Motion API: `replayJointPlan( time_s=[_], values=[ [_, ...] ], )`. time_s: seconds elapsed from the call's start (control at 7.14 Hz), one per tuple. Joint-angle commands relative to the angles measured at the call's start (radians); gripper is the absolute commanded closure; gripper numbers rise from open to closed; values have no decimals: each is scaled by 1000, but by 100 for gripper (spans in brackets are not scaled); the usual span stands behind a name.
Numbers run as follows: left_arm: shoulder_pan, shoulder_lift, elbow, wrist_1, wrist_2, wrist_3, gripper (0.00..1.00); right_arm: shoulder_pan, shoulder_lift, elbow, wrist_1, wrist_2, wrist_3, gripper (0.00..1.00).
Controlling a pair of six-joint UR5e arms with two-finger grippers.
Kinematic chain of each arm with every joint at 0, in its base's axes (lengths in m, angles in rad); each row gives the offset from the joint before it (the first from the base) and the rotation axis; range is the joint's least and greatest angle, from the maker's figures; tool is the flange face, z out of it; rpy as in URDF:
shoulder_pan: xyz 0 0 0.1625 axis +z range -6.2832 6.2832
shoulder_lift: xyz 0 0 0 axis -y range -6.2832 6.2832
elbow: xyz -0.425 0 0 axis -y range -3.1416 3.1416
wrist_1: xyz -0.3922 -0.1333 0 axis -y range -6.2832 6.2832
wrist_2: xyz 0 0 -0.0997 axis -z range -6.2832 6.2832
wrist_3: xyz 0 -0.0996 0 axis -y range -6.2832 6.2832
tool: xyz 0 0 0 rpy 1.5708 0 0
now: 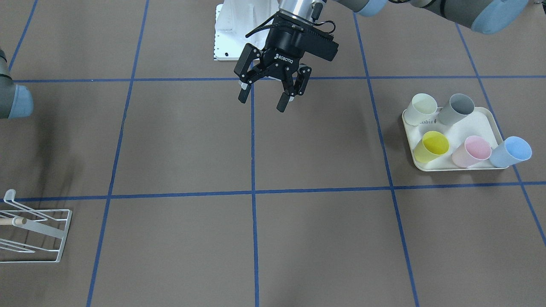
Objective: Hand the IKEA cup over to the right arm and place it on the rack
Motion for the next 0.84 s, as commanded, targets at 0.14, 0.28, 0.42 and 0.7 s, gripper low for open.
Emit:
replayJointPlan(
  time_s=[0.14,0.28,0.42,0.7],
  values=[
    [-1,1,2,0,0,0,0,-17,5,-28,0,4,2,100],
    [-1,1,2,0,0,0,0,-22,5,-39,0,6,2,100],
    [-1,1,3,0,0,0,0,-26,3,-43,2,4,1,100],
    [1,1,6,-5,0,0,0,-34,5,-56,0,7,1,100]
  ],
)
